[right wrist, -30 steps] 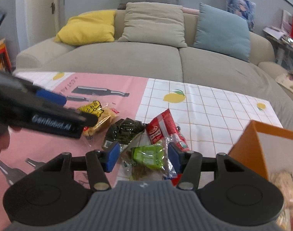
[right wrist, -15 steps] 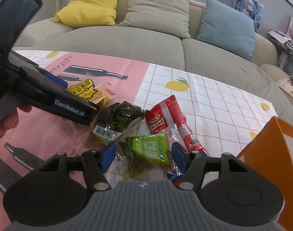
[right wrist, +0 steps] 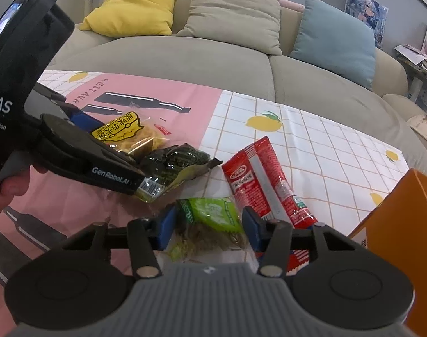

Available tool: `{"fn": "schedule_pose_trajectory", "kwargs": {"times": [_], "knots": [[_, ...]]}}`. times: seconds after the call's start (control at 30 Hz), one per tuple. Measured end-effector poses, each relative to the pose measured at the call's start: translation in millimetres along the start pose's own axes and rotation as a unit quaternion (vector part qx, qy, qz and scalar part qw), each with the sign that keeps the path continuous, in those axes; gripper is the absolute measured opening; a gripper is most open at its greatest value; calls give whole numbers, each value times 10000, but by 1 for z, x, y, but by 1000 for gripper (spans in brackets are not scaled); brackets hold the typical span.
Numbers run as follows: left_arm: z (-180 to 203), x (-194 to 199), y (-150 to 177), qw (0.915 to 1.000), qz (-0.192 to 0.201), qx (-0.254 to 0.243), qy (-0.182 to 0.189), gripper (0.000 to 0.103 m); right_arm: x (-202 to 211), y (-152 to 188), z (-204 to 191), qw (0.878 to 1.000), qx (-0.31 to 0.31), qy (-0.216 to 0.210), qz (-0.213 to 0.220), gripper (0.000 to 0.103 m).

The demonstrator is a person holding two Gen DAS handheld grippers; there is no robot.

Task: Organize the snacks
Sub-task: 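Grasp the yellow puffed-snack bag with left tool while right tool grasps the green pack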

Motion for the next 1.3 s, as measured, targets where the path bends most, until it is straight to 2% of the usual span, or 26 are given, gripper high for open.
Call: {"fn": "schedule_pose_trajectory", "kwargs": {"times": [0.07, 0.13, 0.43, 0.7, 1.0, 1.13, 1.3], "knots": [[1, 4, 4, 10000, -12, 27, -26, 75, 1, 0, 0, 10000, 4, -26, -26, 47], [2, 8, 9, 9999, -17, 96, -37, 72, 3, 1, 0, 9999, -21, -135, -50, 35], [9, 36, 37, 9967, -249, 768, 20, 67, 17, 12, -8, 9995, 29, -262, -177, 30], [28, 68, 67, 9929, -393, 1124, 44, 61, 43, 35, -8, 9972, -437, -495, -358, 26], [28, 114, 81, 9859, -104, 1670, -52, 56, 75, 50, -8, 9928, -850, -724, -440, 21], [26, 132, 86, 9794, -31, 2021, 2, 55, 93, 52, -6, 9896, -1103, -835, -387, 19], [33, 155, 91, 9774, 65, 2112, 71, 55, 109, 59, 2, 9817, -1585, -953, -453, 17]]}}
Point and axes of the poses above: each gripper's, at about its wrist camera, not at the fingertips, and x roughly against the way its jaws point, z to its right, y to its underside, the point moved 10 cm from there along -x, roughly the way its jaws point, and after that the axes turned 6 degrees about -z, right-handed, at the moved point
